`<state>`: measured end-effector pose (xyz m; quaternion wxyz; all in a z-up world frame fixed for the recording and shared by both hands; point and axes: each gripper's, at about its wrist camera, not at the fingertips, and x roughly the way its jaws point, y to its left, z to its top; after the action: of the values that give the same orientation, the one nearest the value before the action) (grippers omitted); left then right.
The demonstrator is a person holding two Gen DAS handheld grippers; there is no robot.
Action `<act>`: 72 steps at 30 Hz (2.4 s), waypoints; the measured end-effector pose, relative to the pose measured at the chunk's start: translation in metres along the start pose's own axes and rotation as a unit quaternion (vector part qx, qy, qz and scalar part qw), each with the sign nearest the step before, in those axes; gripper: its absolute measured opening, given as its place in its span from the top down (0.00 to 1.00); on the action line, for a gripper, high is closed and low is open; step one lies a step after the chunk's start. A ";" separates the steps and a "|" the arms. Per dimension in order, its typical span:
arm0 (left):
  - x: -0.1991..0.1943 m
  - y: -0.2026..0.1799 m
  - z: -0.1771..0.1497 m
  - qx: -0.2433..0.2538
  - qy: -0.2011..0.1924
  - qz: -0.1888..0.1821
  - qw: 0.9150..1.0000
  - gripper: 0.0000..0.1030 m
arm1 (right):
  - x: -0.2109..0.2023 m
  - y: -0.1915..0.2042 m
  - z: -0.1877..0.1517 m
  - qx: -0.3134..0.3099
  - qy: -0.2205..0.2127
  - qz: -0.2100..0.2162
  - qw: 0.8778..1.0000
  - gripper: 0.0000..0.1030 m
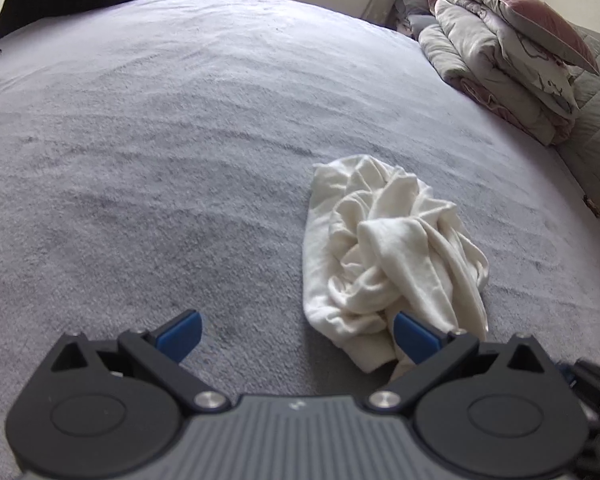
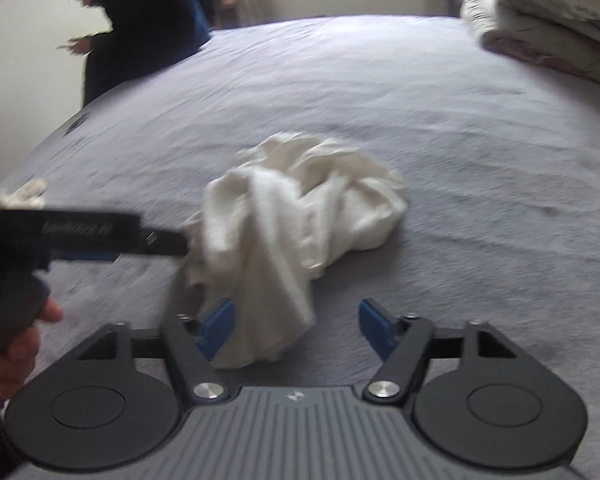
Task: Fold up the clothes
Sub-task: 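Move both grippers toward the crumpled white garment on the bed, then grasp a corner of the white garment with the right gripper and pull it outward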
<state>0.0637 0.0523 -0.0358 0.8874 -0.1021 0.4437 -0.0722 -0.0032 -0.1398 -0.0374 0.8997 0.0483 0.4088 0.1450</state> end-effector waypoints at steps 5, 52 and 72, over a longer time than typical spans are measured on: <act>-0.002 0.008 0.001 -0.017 -0.014 -0.004 1.000 0.01 | 0.012 0.013 -0.006 -0.013 0.011 0.001 1.000 0.36; 0.023 -0.024 -0.015 0.024 -0.001 -0.073 0.997 0.33 | -0.075 -0.177 0.007 0.216 -0.081 -0.176 0.957 0.88; 0.025 -0.026 -0.016 0.029 0.005 -0.059 0.998 0.33 | -0.050 -0.134 0.011 0.099 -0.048 -0.180 0.978 0.58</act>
<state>0.0650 0.0197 -0.0582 0.8819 -0.1024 0.4391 -0.1378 0.0037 -0.2818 -0.0211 0.9205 0.0699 0.3792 -0.0627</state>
